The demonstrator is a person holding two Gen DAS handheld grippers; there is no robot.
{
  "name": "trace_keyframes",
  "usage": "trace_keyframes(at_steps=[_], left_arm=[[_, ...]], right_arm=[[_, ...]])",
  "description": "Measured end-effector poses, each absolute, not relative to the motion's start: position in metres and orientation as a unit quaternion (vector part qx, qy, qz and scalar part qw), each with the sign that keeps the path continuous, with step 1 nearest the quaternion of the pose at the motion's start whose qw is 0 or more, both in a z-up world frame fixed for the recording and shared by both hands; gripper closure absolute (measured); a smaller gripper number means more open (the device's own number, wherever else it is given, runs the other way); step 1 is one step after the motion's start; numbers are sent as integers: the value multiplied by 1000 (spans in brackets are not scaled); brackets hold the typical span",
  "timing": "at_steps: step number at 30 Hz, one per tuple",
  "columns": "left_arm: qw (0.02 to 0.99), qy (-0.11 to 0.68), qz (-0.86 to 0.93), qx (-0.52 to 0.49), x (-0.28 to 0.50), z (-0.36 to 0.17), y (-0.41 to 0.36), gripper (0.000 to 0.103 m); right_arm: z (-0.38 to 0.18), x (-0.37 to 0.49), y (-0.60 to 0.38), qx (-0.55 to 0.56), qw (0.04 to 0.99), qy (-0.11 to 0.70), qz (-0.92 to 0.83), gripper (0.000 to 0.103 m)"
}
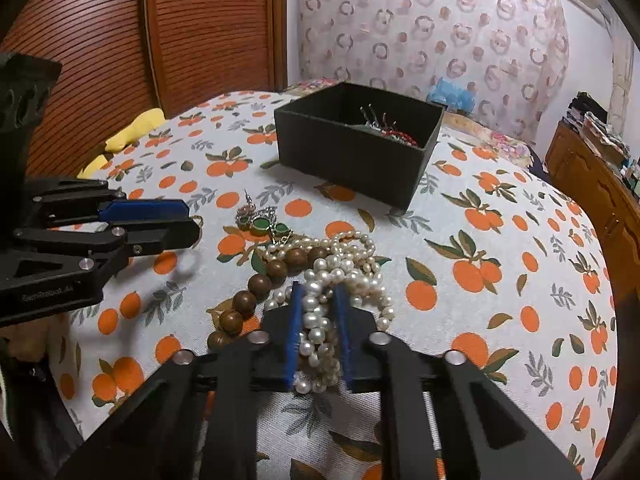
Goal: Organize jewelry
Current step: 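Lift the pearl necklace with the right tool while the left tool carries the ring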
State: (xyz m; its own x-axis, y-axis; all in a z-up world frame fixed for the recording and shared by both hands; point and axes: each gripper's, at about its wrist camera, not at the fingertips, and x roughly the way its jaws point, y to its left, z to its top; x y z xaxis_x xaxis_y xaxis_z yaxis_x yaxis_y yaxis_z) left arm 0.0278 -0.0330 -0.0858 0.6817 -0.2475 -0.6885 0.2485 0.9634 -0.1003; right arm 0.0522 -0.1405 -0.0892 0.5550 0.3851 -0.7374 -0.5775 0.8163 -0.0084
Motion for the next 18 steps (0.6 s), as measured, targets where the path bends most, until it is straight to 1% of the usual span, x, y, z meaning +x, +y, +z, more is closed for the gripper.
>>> trace_keyframes(at_steps=[9, 18], left_arm=[[919, 372, -134, -2, 29, -83, -31, 84], [925, 354, -135, -7, 29, -66, -24, 84]], right_arm=[[-66, 53, -156, -102, 886, 358, 275, 94], [-8, 57, -166, -100, 908, 299, 275, 94]])
